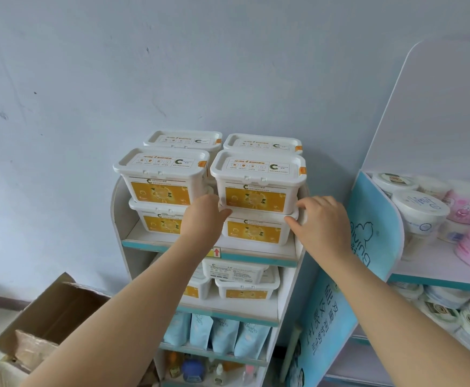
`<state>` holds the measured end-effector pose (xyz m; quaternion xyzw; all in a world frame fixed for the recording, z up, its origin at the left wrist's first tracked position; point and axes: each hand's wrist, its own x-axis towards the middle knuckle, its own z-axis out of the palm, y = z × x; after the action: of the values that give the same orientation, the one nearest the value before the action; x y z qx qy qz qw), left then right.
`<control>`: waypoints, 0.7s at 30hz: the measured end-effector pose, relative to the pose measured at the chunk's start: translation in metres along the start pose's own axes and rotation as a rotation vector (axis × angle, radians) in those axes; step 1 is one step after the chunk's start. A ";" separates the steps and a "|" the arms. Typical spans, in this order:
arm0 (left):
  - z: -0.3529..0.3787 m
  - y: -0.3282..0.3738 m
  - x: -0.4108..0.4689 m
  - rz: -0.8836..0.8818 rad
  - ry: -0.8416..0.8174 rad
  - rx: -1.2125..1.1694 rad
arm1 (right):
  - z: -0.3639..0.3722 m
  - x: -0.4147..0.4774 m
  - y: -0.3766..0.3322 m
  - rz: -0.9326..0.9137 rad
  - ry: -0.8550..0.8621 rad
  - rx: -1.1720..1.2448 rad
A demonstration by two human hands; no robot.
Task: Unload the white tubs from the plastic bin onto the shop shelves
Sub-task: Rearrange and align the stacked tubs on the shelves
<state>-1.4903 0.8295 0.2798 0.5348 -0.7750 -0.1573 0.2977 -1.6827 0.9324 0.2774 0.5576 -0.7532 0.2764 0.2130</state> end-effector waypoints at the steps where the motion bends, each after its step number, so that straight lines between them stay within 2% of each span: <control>1: -0.004 -0.004 -0.005 0.002 0.018 -0.017 | -0.001 -0.004 -0.003 -0.003 0.017 0.039; 4: -0.019 -0.032 -0.017 -0.031 0.061 -0.068 | 0.001 -0.017 -0.024 -0.034 -0.027 0.152; 10: -0.050 -0.104 -0.009 -0.225 0.148 -0.096 | 0.027 -0.012 -0.086 -0.056 -0.157 0.277; 15: -0.063 -0.128 0.020 -0.188 0.066 -0.159 | 0.053 0.006 -0.137 -0.003 -0.219 0.376; 21: -0.073 -0.144 0.042 -0.126 -0.010 -0.139 | 0.077 0.018 -0.162 0.070 -0.257 0.305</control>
<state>-1.3492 0.7415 0.2677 0.5598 -0.7283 -0.2319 0.3199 -1.5342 0.8319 0.2593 0.5875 -0.7425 0.3211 0.0186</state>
